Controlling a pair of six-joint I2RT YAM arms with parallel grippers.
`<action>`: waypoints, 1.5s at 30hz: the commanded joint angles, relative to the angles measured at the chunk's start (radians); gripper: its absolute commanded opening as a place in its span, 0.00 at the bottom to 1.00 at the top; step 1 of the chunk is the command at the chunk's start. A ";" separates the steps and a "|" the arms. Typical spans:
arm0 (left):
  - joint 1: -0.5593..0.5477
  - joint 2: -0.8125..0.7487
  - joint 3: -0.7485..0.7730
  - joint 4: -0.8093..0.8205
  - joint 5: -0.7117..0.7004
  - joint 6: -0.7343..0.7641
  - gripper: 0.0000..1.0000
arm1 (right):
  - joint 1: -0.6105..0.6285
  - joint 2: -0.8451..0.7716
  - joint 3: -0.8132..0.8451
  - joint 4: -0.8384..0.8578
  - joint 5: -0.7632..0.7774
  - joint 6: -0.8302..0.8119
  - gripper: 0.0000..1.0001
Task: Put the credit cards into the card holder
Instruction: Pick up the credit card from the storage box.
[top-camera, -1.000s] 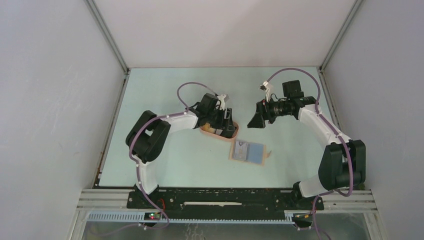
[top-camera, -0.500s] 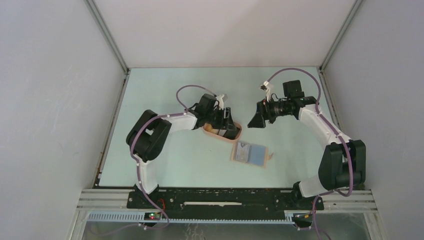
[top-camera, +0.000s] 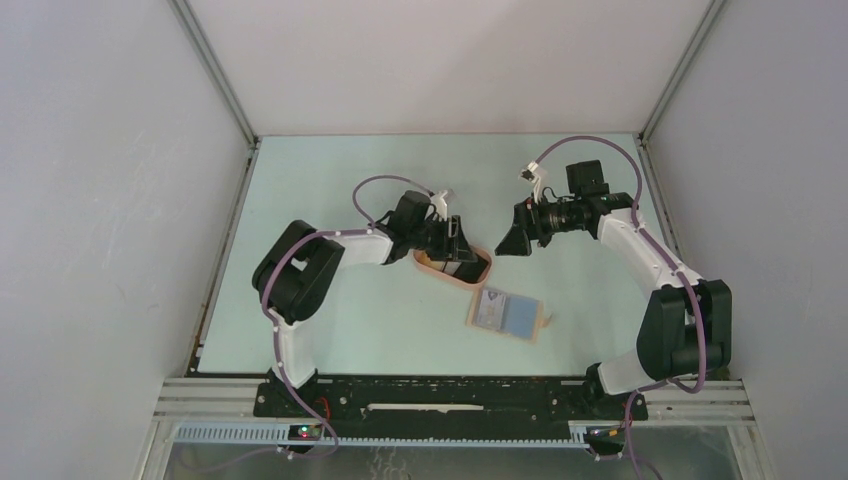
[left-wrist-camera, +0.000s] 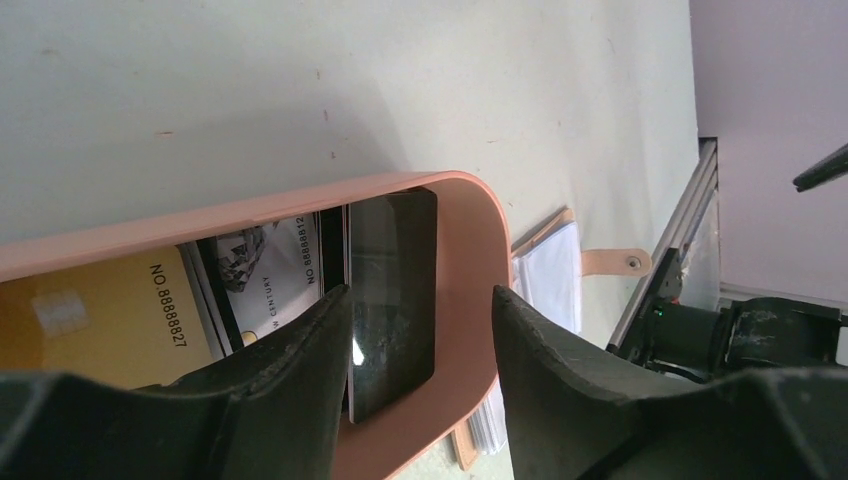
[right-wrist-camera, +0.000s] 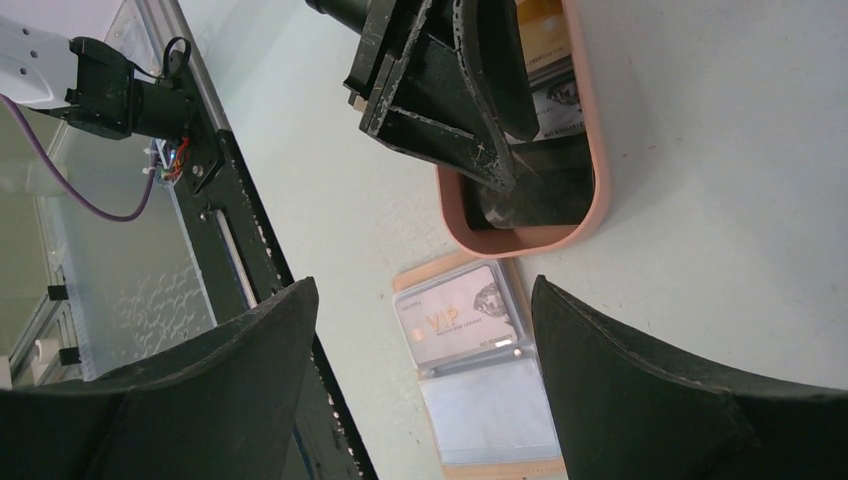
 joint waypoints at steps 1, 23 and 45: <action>-0.001 -0.032 -0.033 0.085 0.087 -0.042 0.57 | -0.007 -0.015 0.003 -0.003 -0.021 -0.013 0.87; -0.048 0.010 -0.042 0.200 0.172 -0.115 0.52 | -0.020 -0.012 0.004 -0.002 -0.030 -0.008 0.87; -0.069 0.021 0.076 -0.095 0.028 0.048 0.54 | -0.034 -0.019 0.004 -0.004 -0.047 -0.005 0.87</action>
